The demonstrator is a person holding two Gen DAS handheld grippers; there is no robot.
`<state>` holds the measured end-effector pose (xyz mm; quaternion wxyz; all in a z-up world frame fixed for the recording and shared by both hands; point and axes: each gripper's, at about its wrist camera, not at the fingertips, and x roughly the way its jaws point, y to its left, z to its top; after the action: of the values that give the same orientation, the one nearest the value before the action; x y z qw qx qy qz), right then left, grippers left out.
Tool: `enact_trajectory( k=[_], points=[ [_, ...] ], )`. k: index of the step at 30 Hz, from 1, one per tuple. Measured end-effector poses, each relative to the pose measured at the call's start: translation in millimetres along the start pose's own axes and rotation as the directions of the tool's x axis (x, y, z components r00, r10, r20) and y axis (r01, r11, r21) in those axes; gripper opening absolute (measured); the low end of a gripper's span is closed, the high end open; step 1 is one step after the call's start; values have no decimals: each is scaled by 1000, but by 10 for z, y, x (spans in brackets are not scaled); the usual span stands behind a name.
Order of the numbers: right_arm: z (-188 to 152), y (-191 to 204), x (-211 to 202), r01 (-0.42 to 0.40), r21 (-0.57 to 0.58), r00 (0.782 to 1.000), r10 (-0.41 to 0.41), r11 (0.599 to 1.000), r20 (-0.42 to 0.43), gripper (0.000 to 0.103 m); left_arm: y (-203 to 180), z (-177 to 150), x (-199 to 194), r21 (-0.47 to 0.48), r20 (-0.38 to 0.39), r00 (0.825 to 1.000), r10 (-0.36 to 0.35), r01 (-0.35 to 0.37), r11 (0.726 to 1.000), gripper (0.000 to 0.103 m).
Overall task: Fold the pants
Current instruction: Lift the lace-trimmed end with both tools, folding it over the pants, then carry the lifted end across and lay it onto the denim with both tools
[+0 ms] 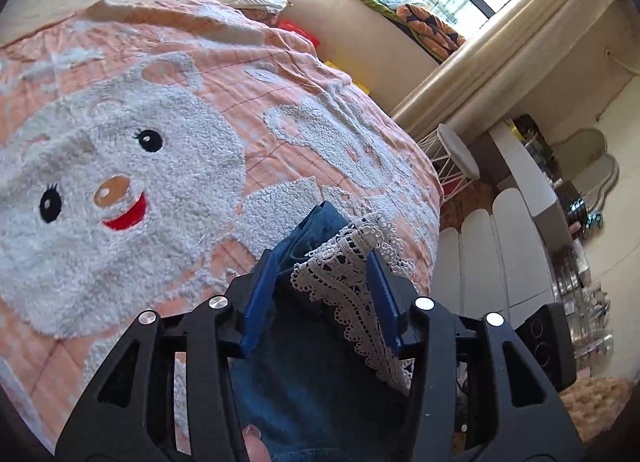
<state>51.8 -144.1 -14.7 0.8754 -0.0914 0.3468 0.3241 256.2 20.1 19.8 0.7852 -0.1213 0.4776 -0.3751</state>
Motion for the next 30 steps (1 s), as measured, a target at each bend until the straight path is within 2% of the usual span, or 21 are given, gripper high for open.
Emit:
enact_trajectory(
  k=[2, 5, 7, 11, 13, 16, 19, 20, 21, 22, 27, 30],
  points=[
    [-7, 159, 51, 6, -67, 1000, -7, 998, -13, 32, 82, -81, -49, -52, 6, 1000, -28, 29, 998, 46],
    [-53, 324, 119, -49, -115, 999, 46, 992, -28, 35, 203, -191, -76, -133, 14, 997, -71, 73, 989, 54],
    [-69, 405, 108, -81, -131, 997, 78, 988, -26, 41, 268, -244, -61, -177, 13, 997, -80, 81, 981, 61],
    [-81, 407, -97, -98, -109, 995, 101, 989, 16, 49, 331, -287, -37, -227, 17, 996, -90, 92, 970, 63],
    [-75, 325, -193, -82, -67, 996, 85, 994, 39, 53, 324, -290, -5, -227, -1, 998, -62, 61, 972, 64],
    [-114, 246, -292, -83, -23, 995, 84, 996, 53, 53, 256, -281, 113, -193, -58, 998, 32, -42, 980, 64],
    [-136, 215, -286, -87, 1, 995, 87, 996, 44, 53, 181, -292, 228, -156, -80, 994, 79, -91, 984, 64],
    [-141, 211, -262, -95, 7, 995, 95, 995, 35, 53, 161, -293, 266, -149, -90, 991, 94, -107, 983, 57],
    [-135, 211, -233, -103, 7, 994, 103, 995, 25, 52, 139, -296, 302, -139, -100, 987, 122, -136, 981, 45],
    [-136, 234, -221, -110, -1, 994, 110, 994, 17, 52, 115, -303, 337, -122, -116, 980, 160, -174, 977, 27],
    [-180, 411, -131, -179, -62, 983, 177, 982, -45, 37, 32, -395, 302, -54, -114, 963, 246, -253, 966, 23],
    [-220, 494, -19, -177, -81, 981, 168, 981, -97, 37, 117, -439, 276, -73, -118, 962, 248, -258, 963, 23]
  ],
)
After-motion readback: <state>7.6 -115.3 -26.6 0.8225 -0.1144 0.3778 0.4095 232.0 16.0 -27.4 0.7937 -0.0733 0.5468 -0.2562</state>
